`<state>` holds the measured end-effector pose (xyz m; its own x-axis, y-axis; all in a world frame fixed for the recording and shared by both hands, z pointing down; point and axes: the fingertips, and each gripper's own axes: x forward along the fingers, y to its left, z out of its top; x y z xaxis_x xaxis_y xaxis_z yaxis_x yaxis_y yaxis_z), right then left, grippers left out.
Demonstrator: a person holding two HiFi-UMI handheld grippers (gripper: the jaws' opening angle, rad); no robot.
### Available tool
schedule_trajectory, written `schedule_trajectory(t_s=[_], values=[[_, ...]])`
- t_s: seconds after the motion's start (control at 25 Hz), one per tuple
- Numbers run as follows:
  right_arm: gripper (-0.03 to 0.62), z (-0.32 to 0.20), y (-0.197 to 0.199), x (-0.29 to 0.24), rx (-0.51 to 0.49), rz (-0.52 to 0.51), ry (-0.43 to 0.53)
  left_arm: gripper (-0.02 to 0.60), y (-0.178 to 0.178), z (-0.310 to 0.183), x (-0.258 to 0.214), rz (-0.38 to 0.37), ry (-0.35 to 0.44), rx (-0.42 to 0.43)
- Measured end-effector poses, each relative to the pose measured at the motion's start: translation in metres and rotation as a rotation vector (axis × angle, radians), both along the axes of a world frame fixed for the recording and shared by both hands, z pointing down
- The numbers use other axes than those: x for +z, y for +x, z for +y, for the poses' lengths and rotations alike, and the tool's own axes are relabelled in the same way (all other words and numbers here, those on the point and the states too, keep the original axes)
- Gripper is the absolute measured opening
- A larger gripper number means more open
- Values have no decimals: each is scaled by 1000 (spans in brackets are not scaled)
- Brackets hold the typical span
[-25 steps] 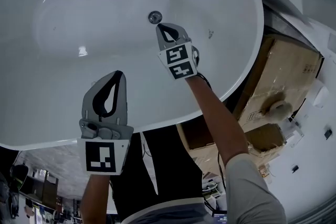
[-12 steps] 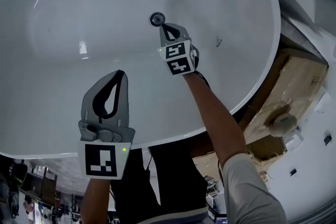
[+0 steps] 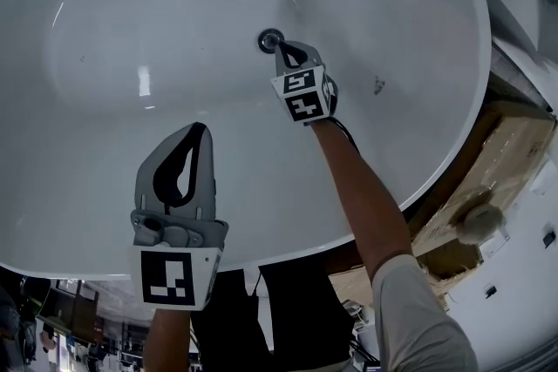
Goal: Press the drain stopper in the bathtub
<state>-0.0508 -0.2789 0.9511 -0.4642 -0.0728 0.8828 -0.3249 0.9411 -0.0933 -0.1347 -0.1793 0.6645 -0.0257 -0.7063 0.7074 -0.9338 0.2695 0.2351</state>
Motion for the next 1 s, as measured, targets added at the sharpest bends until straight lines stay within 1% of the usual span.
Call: schedule_trajectory(t_s=[0.16,0.36,0.48,0.64,0.88,1.0], values=[[0,7,-1,19,-9,18,-18,0,-1,4,12,0,-12,7],[0,12,-2,39,-17,48,-11,0,-2,11,22,0,-36,22],[0,13,0,51,2,67,-20,0,-3,15,28,-4,-47,24],[0,14,-1,60,5,74,-14,0,-3,15,32,3,-42,10],[-2,15,-2,76,27,83,-18,0,7,17,41,16,-57,40],[-2,16,-6,79,17,87,-17,0,5,17,43,17,-53,29]])
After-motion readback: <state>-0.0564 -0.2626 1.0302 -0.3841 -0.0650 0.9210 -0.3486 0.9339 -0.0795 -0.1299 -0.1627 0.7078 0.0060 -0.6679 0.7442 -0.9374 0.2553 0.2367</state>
